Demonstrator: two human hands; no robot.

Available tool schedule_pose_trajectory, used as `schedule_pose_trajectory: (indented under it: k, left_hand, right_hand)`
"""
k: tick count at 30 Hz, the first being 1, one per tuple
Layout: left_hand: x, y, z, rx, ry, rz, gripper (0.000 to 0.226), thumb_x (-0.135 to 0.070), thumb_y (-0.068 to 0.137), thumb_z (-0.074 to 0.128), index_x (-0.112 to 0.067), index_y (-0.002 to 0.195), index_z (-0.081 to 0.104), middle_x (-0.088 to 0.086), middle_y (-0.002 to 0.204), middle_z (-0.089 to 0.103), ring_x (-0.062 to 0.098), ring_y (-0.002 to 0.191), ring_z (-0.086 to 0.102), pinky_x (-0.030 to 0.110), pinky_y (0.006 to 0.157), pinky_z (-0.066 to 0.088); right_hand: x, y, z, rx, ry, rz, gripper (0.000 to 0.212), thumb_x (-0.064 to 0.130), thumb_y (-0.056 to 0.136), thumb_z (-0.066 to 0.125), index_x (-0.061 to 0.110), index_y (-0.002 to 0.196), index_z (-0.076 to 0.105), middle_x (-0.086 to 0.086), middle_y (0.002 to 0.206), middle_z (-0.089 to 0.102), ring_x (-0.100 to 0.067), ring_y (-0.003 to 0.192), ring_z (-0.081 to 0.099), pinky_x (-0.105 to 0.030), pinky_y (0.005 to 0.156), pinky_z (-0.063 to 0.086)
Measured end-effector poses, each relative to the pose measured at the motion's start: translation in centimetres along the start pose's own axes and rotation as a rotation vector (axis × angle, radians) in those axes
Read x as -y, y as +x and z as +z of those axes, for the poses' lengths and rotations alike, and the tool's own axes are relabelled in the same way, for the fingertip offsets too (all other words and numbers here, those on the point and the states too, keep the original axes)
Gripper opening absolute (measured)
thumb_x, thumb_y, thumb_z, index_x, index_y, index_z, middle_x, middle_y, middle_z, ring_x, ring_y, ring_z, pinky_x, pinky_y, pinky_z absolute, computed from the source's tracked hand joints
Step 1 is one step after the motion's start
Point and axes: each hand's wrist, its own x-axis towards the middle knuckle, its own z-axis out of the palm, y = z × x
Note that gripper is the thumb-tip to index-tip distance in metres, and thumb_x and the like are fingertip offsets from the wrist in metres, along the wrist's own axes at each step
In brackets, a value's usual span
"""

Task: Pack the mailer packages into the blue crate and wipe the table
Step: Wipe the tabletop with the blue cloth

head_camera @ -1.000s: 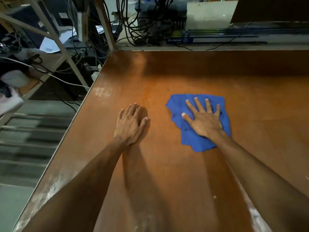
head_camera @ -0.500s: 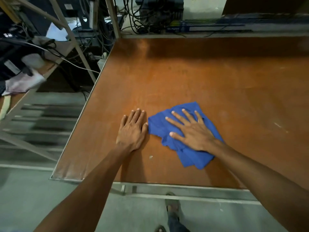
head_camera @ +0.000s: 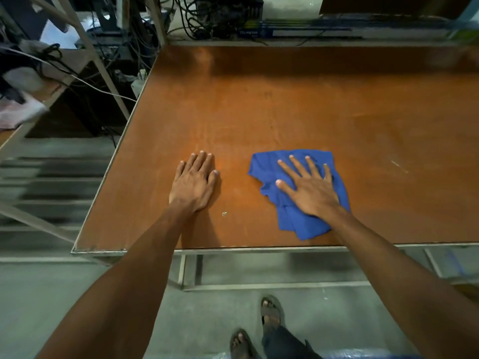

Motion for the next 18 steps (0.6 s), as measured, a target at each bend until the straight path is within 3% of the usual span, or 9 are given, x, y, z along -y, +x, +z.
schedule_pose_trajectory:
  k: [2, 6, 8, 11, 13, 16, 18]
  left_hand:
    - [-0.3, 0.0, -0.1, -0.002, 0.013, -0.003, 0.061, -0.053, 0.101, 0.019, -0.025, 0.155, 0.023, -0.001, 0.163, 0.020, 0.020, 0.151, 0.014, 0.045, 0.122, 0.013]
    - [-0.7, 0.0, -0.1, 0.004, 0.032, -0.001, 0.067, -0.061, 0.097, 0.017, -0.026, 0.153, 0.026, 0.000, 0.163, 0.022, 0.021, 0.151, 0.016, 0.049, 0.121, 0.013]
    - [-1.7, 0.2, -0.2, 0.028, 0.017, 0.024, 0.069, -0.064, 0.096, 0.017, -0.027, 0.154, 0.024, -0.001, 0.163, 0.022, 0.021, 0.151, 0.015, 0.050, 0.121, 0.011]
    - [-5.2, 1.1, 0.2, 0.061, -0.004, 0.072, 0.071, -0.067, 0.094, 0.020, -0.028, 0.153, 0.024, -0.003, 0.163, 0.021, 0.021, 0.151, 0.014, 0.050, 0.121, 0.012]
    - [-8.0, 2.0, 0.8, 0.083, -0.021, 0.098, 0.071, -0.067, 0.094, 0.023, -0.028, 0.153, 0.025, -0.003, 0.163, 0.021, 0.019, 0.151, 0.013, 0.049, 0.121, 0.012]
    - [-12.0, 4.2, 2.0, 0.103, -0.031, 0.137, 0.070, -0.066, 0.094, 0.027, -0.029, 0.154, 0.025, -0.004, 0.163, 0.020, 0.017, 0.151, 0.012, 0.048, 0.121, 0.013]
    - [-14.0, 5.7, 2.6, 0.110, -0.022, 0.162, 0.070, -0.066, 0.095, 0.026, -0.030, 0.154, 0.024, -0.005, 0.164, 0.018, 0.017, 0.151, 0.011, 0.048, 0.121, 0.012]
  right_hand:
    - [0.6, -1.2, -0.2, 0.004, -0.023, -0.034, 0.066, 0.076, 0.089, 0.007, 0.053, 0.149, -0.010, 0.018, 0.163, -0.008, -0.021, 0.152, -0.009, -0.062, 0.117, -0.005]
    - [1.5, -5.8, 0.4, 0.008, -0.093, -0.410, 0.064, 0.075, 0.092, 0.009, 0.054, 0.150, -0.006, 0.021, 0.163, -0.005, -0.016, 0.151, -0.009, -0.056, 0.118, -0.005]
    - [-1.8, -5.0, -0.1, -0.008, -0.076, -0.297, 0.062, 0.076, 0.091, 0.009, 0.058, 0.147, -0.008, 0.022, 0.162, -0.004, -0.016, 0.152, -0.007, -0.056, 0.119, -0.003]
    - [-6.5, -3.5, -0.8, -0.002, 0.011, 0.060, 0.063, 0.077, 0.090, 0.008, 0.057, 0.147, -0.009, 0.021, 0.163, -0.006, -0.018, 0.152, -0.006, -0.059, 0.118, -0.005]
    - [-6.7, -4.4, -0.7, -0.023, -0.039, 0.005, 0.065, 0.076, 0.090, 0.007, 0.054, 0.149, -0.010, 0.020, 0.163, -0.007, -0.020, 0.152, -0.006, -0.061, 0.118, -0.004]
    - [-7.8, -6.9, -0.6, 0.001, -0.100, -0.307, 0.063, 0.074, 0.094, 0.012, 0.053, 0.150, -0.008, 0.021, 0.163, -0.008, -0.018, 0.152, -0.009, -0.057, 0.119, -0.002]
    - [-11.1, -5.5, -0.7, -0.003, -0.103, -0.286, 0.062, 0.075, 0.093, 0.010, 0.055, 0.149, -0.008, 0.022, 0.163, -0.005, -0.017, 0.152, -0.008, -0.055, 0.120, -0.001]
